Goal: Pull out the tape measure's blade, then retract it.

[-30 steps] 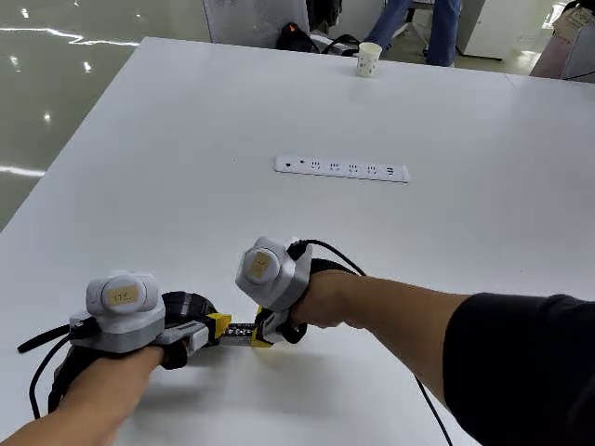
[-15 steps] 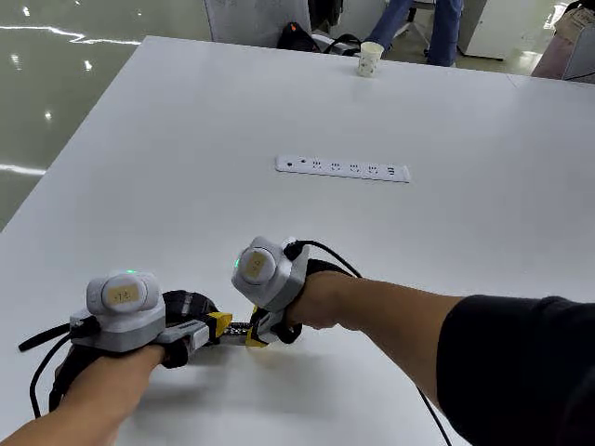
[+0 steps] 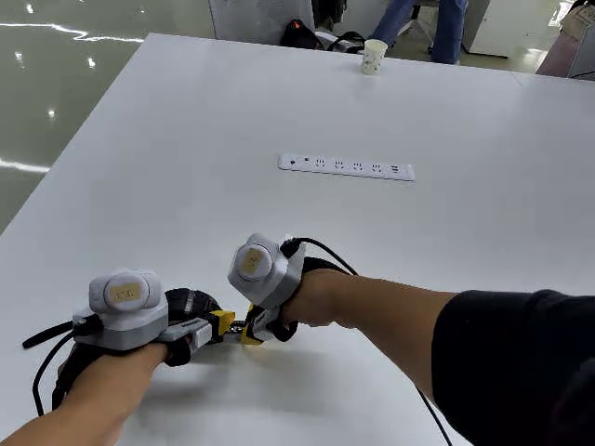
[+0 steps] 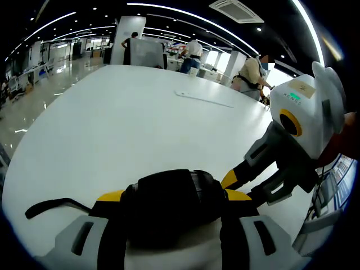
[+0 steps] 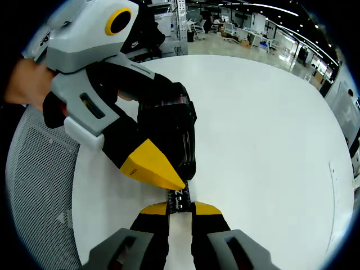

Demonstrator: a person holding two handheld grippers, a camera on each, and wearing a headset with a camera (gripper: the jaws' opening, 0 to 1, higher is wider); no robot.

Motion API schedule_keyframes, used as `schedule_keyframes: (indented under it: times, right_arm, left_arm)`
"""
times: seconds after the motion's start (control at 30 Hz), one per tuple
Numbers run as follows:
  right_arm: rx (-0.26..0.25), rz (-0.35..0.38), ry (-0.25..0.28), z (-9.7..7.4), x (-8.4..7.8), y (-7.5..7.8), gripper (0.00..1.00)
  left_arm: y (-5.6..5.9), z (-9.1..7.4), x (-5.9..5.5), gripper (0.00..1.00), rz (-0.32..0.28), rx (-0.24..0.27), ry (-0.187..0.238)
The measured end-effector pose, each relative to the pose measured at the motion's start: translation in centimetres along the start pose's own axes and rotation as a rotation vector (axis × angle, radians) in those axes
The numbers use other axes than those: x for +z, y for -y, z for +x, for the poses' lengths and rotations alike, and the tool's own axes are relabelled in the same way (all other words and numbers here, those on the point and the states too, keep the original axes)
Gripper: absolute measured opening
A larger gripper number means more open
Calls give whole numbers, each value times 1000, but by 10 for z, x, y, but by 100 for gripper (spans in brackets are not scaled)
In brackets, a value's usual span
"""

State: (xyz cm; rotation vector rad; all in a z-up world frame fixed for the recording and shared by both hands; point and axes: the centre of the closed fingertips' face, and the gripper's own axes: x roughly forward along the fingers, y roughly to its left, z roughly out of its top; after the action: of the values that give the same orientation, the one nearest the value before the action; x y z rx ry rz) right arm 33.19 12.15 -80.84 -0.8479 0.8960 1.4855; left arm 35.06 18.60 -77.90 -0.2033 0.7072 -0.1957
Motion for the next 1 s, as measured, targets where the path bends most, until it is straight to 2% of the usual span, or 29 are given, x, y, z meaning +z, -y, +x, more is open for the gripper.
schedule_keyframes:
  times: [0.27,0.33,1.0]
  right_arm:
    - [-6,-7,9,2,5,-1,11]
    - [-11,-28,4,3,7,-2,11]
    - [-14,0,36,10,21,-2,11]
  left_arm:
    - [-1,0,0,62,-1,0,0]
    - [-1,0,0,62,-1,0,0]
    - [-3,2,1,63,-5,0,0]
